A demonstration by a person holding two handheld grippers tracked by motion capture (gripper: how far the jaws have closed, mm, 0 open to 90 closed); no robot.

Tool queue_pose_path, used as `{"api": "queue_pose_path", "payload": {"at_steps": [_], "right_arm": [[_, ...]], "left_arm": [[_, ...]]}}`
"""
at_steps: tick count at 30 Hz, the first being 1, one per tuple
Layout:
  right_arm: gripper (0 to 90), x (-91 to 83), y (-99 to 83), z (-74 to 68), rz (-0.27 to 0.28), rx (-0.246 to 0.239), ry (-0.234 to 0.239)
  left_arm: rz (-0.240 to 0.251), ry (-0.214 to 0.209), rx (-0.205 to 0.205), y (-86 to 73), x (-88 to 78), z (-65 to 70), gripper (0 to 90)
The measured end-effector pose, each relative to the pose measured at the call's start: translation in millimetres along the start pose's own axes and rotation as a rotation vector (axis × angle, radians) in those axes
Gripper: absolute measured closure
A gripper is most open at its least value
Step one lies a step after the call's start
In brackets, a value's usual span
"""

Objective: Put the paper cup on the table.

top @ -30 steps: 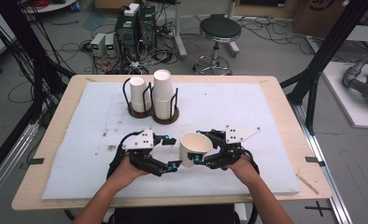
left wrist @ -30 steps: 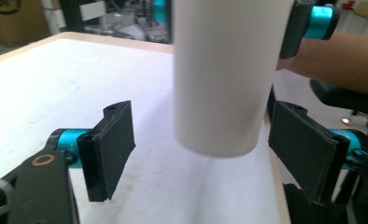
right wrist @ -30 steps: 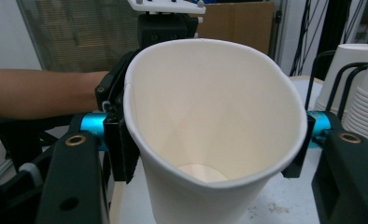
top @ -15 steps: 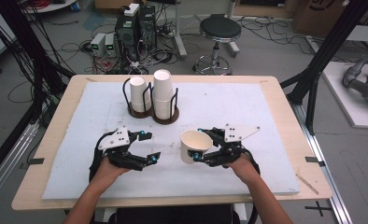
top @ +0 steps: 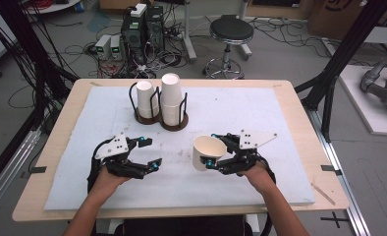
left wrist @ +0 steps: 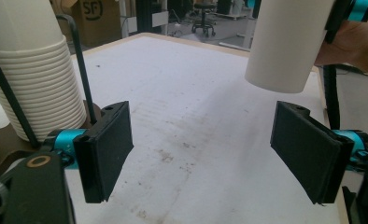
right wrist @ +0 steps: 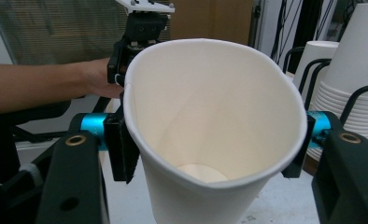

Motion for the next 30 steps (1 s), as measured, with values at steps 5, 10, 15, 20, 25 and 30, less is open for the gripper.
{"api": "queue_pose_path", "payload": {"at_steps": [5, 10, 15, 20, 25, 30], "right_arm": [[36.5, -5.0, -1.0, 1.7, -0.018, -0.009, -0.024], [36.3, -15.0, -5.3, 5.9, -0.045, -0.009, -0.065], [36.3, -28.2, -8.0, 13.4, -0.045, 0.001, -0.11], [36.3, -39.1, -12.7, 23.3, -0.057, 0.0, -0.167], [36.1, -46.9, -19.6, 32.6, -0.091, 0.004, -0.218], [36.1, -51.8, -27.7, 42.5, -0.146, 0.016, -0.283]], "left_arm": [[0.001, 0.015, -0.016, -6.9, -1.7, -4.7, 20.9], [0.007, 0.044, -0.026, -9.4, -3.3, -11.6, 20.9], [0.006, 0.054, -0.026, -10.6, -3.4, -12.6, 20.9], [0.002, 0.057, -0.027, -12.5, -3.0, -11.7, 20.9], [0.002, 0.066, -0.027, -13.7, -4.0, -11.6, 20.9], [0.003, 0.071, -0.033, -15.0, -4.5, -13.0, 20.9]]}}
Point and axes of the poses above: each handheld gripper's, and its own axes: x roughly forward along the jaws, y roughly out of its top, z roughly to its right, the point moved 6 cm from there along x, roughly forward along the jaws, and after that the axes turned 13 degrees about -x, right-handed, at the moved point
